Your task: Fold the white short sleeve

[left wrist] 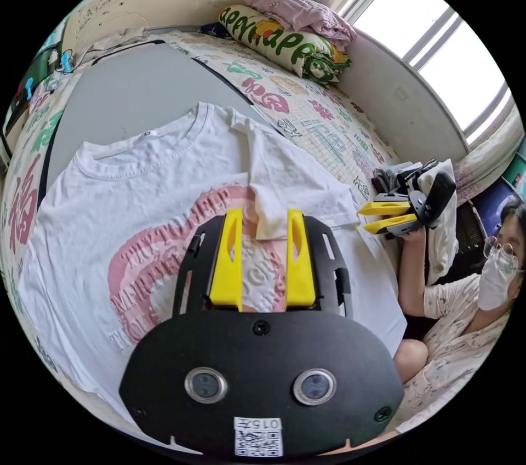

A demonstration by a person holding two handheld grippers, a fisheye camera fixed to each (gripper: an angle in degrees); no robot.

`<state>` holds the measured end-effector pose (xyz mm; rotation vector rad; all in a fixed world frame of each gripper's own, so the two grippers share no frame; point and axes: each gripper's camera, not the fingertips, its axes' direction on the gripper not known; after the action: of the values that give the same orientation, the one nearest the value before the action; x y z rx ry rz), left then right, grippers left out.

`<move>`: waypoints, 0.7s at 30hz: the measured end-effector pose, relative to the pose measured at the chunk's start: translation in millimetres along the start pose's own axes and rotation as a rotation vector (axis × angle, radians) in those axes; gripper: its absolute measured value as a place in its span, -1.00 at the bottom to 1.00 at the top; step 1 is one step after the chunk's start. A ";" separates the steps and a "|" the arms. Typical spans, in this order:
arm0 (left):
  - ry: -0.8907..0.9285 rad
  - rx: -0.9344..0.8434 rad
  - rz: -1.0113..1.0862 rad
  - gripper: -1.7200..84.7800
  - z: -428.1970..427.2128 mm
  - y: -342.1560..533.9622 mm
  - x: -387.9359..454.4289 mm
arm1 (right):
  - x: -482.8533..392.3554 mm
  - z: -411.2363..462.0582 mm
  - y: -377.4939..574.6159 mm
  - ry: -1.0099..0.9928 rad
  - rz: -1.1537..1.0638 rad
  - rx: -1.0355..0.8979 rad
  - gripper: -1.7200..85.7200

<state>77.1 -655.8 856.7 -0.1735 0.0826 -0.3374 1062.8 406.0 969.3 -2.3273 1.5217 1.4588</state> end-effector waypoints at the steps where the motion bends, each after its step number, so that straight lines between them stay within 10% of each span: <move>1: 0.015 0.019 -0.015 -0.69 1.4 2.1 -2.1 | -1.7 7.0 4.1 0.012 -0.017 -0.015 -0.78; 21: -0.010 0.018 0.034 -0.95 19.8 4.3 50.6 | 60.3 58.6 41.6 0.068 -0.038 -0.084 -0.91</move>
<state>128.3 -665.8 872.7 -0.1558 0.0726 -0.3031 998.5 367.1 913.1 -2.4628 1.4495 1.4785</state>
